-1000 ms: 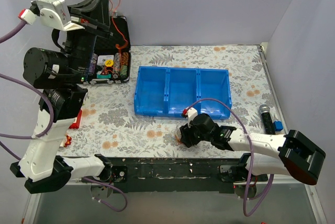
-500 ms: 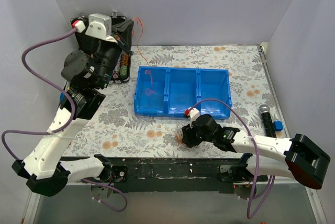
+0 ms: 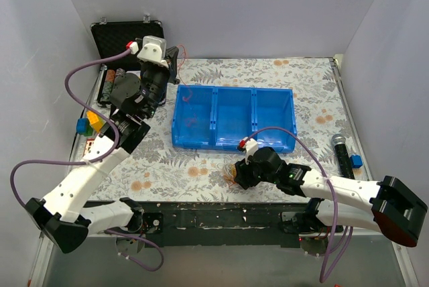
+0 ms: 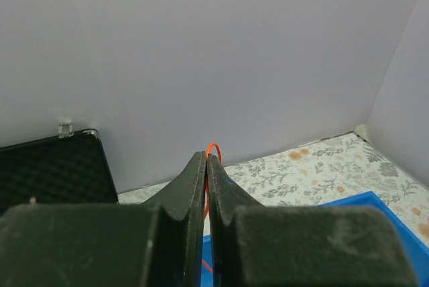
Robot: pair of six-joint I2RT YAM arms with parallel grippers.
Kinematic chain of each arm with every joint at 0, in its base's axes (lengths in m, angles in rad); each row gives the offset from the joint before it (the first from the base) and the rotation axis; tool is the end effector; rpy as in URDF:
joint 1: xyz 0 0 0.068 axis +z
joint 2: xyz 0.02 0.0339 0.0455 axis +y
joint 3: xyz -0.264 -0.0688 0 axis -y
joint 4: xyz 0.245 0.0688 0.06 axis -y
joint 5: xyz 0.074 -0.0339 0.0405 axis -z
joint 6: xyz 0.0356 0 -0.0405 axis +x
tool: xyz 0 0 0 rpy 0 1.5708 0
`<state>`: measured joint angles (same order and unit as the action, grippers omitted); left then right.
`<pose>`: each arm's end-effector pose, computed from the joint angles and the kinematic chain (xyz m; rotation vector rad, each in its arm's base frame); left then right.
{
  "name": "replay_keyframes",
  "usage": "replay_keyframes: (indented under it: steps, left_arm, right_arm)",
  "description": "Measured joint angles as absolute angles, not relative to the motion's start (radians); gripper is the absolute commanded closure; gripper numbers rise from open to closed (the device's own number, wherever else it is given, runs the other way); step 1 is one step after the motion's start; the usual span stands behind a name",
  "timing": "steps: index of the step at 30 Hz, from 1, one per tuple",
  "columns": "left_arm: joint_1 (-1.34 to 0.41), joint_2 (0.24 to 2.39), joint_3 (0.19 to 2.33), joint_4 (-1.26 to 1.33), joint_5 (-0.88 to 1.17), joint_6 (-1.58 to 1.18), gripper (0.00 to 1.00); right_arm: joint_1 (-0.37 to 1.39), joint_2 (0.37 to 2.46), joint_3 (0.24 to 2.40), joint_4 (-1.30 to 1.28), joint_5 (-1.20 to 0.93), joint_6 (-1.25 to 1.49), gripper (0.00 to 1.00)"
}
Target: Untangle the cables
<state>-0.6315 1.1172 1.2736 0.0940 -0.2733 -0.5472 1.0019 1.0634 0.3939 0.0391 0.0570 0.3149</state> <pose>0.2009 -0.1350 0.4751 -0.1827 1.3639 -0.8151 0.1146 0.1755 0.1747 -0.7375 2.1600 0.6582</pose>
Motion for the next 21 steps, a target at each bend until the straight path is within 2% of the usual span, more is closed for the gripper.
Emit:
replay_keyframes:
  steps: [12, 21]
  left_arm:
    - [-0.581, 1.178, 1.172, 0.151, -0.250, -0.558, 1.00]
    - [-0.578, 1.315, 1.065, 0.118, -0.226, -0.557, 1.00]
  right_arm:
    - [1.002, 1.051, 0.392, 0.030, 0.060, 0.316, 0.42]
    - [1.002, 1.007, 0.392, 0.023, 0.071, 0.317, 0.41]
